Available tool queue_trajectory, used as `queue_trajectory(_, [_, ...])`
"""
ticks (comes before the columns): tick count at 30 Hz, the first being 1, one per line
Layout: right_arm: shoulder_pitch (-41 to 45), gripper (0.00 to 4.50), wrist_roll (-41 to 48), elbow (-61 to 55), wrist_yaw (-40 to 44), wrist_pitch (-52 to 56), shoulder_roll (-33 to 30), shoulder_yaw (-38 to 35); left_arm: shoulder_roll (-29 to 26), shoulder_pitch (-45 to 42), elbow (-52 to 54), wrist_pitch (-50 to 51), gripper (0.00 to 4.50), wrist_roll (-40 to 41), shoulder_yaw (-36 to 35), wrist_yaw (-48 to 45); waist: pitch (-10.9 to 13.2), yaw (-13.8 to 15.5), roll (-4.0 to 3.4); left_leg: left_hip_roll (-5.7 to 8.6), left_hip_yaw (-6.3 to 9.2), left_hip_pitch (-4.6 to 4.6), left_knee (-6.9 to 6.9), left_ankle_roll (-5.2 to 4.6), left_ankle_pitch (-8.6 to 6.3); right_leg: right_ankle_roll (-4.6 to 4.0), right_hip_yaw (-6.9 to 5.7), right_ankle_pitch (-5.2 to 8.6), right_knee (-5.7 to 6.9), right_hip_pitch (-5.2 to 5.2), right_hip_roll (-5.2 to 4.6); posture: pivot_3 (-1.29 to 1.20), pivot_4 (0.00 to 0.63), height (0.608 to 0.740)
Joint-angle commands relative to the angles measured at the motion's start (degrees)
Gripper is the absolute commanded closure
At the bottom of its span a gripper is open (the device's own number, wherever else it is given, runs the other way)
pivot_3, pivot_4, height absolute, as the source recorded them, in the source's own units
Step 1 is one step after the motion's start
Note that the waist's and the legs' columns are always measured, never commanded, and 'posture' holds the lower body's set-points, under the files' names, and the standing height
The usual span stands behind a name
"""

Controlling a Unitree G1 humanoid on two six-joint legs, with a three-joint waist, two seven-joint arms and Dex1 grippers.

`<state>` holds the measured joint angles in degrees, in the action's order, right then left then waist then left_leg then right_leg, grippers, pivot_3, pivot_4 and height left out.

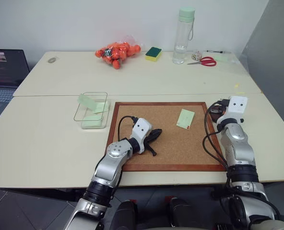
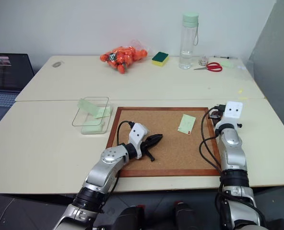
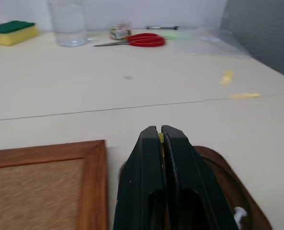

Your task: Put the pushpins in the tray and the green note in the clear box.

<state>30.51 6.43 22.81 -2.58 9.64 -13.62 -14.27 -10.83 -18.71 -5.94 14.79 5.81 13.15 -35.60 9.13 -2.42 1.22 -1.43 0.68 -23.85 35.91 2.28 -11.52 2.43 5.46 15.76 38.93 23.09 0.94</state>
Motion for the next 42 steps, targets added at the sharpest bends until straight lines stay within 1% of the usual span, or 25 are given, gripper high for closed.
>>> queue_trajectory(1, [2.3,4.46,0.8,3.1,-0.6,-1.7,-0.9,-1.7,0.1,2.2,-1.5,2.2,4.5,-0.5,1.9,-0.6,0.0,0.0,0.0,0.0,-0.01,0.0,0.0,0.0,0.0,0.0,0.01,0.0,0.0,0.0,0.0,0.0,0.15,0.74])
queue_trajectory(6, [3.2,4.46,1.5,5.5,-1.0,-2.1,-1.3,-2.4,-0.1,2.5,-1.1,2.3,4.5,-0.5,1.9,-0.6,0.0,-0.1,0.0,-0.01,-0.03,0.0,-0.02,0.0,0.0,0.0,0.04,0.0,-0.01,0.01,0.0,0.0,0.15,0.74])
queue_trajectory(8, [3.4,4.02,1.7,5.9,-1.0,-2.7,-1.3,-2.7,-0.2,2.6,-0.9,2.4,4.5,-0.6,1.9,-0.6,0.0,-0.2,0.0,-0.01,-0.03,0.0,-0.02,0.0,0.0,0.0,0.04,0.0,-0.01,0.01,0.0,0.0,0.15,0.74])
queue_trajectory(9, [3.4,4.02,1.8,6.0,-0.9,-2.8,-1.3,-2.7,-0.2,2.6,-0.9,2.4,4.5,-0.6,1.9,-0.6,0.0,-0.2,0.0,-0.01,-0.04,0.0,-0.02,-0.01,0.0,0.0,0.04,0.0,-0.01,0.01,0.0,0.0,0.15,0.74])
queue_trajectory(10, [3.4,3.83,1.8,5.9,-0.8,-2.9,-1.4,-2.6,-0.2,2.7,-0.8,2.5,4.5,-0.6,1.9,-0.6,0.0,-0.2,0.0,-0.02,-0.03,0.0,-0.03,-0.01,-0.01,0.0,0.04,0.0,-0.01,0.01,0.0,0.0,0.15,0.74])
queue_trajectory(14, [3.2,2.8,1.5,5.3,-0.8,-2.9,-1.3,-2.3,-0.2,2.6,-0.9,2.5,4.5,-0.6,1.8,-0.7,0.0,-0.3,-0.01,-0.01,-0.03,0.0,-0.06,-0.01,-0.01,-0.01,0.03,0.01,-0.02,0.01,0.0,0.0,0.15,0.74])
queue_trajectory(16, [3.0,2.42,1.6,4.9,-0.6,-2.9,-1.3,-2.3,-0.2,2.5,-1.0,2.5,4.5,-0.6,1.8,-0.7,0.0,-0.3,-0.01,-0.02,-0.03,0.0,-0.06,-0.01,-0.01,-0.01,0.04,0.01,-0.02,0.01,0.0,0.0,0.15,0.74])
queue_trajectory(18, [2.8,1.95,1.6,4.5,-0.6,-2.8,-1.3,-2.3,-0.1,2.3,-1.2,2.4,4.5,-0.7,1.9,-0.6,0.0,-0.3,-0.01,-0.02,-0.03,0.0,-0.06,-0.01,-0.01,-0.01,0.04,0.0,-0.02,0.01,-0.01,0.0,0.15,0.74])
queue_trajectory(20, [2.5,1.6,1.5,4.1,-0.7,-2.7,-1.3,-2.2,0.1,2.2,-1.4,2.4,4.5,-0.7,1.9,-0.6,0.0,-0.3,-0.01,-0.02,-0.03,0.0,-0.06,-0.02,-0.01,-0.01,0.04,0.0,-0.02,0.01,0.0,0.0,0.15,0.74])
queue_trajectory(21, [2.1,1.36,1.0,3.2,-1.0,-2.7,-1.4,-1.9,0.1,2.1,-1.5,2.3,4.5,-0.7,1.9,-0.6,0.0,-0.3,-0.01,-0.02,-0.03,0.0,-0.06,-0.02,-0.01,-0.01,0.04,0.01,-0.02,0.01,0.0,0.0,0.15,0.74])
queue_trajectory(23, [0.8,1.03,0.7,0.0,0.8,-2.7,-1.5,-0.6,0.2,2.0,-1.6,2.2,4.5,-0.7,2.0,-0.6,0.0,-0.3,-0.01,-0.02,-0.02,-0.01,-0.06,-0.02,-0.01,-0.01,0.04,0.01,-0.02,0.01,-0.01,0.0,0.15,0.74])
queue_trajectory(27, [-4.3,1.03,2.9,-8.4,9.5,0.0,-1.4,3.7,0.3,1.9,-1.8,2.2,4.5,-0.7,2.0,-0.6,0.0,-0.3,-0.03,-0.02,-0.01,-0.01,-0.06,-0.02,-0.01,-0.01,0.03,0.01,-0.02,0.01,-0.01,0.0,0.15,0.74])
queue_trajectory(30, [-8.3,1.03,3.2,-12.5,15.8,0.7,-2.3,7.1,0.5,1.9,-1.9,2.2,4.5,-0.8,2.1,-0.6,0.0,-0.3,-0.03,-0.03,0.02,-0.01,-0.06,-0.02,-0.01,0.0,0.0,0.01,-0.03,0.0,0.0,0.0,0.15,0.74])
queue_trajectory(32, [-11.9,1.03,5.1,-17.8,23.0,0.2,-3.5,10.2,0.6,1.9,-2.1,2.3,4.5,-0.7,2.0,-0.7,0.0,-0.3,-0.04,-0.03,0.01,-0.01,-0.05,-0.02,-0.01,0.0,0.01,0.01,-0.04,0.0,-0.01,0.0,0.15,0.74])
queue_trajectory(34, [-15.2,1.03,6.4,-22.6,28.5,-0.4,-4.8,12.5,0.6,1.8,-2.3,2.3,4.5,-0.7,2.0,-0.8,0.0,-0.1,-0.04,-0.03,0.02,-0.02,-0.05,-0.02,-0.01,0.0,0.01,0.01,-0.05,0.0,-0.03,0.0,0.15,0.74])
queue_trajectory(42, [-20.8,1.03,5.6,-28.6,33.2,-3.5,-6.9,14.7,0.6,1.8,-2.5,2.3,4.5,-0.7,2.0,-0.8,0.0,0.0,-0.02,-0.01,0.01,0.0,-0.03,-0.02,-0.02,0.01,0.0,0.01,-0.06,-0.01,-0.01,0.0,0.15,0.74])
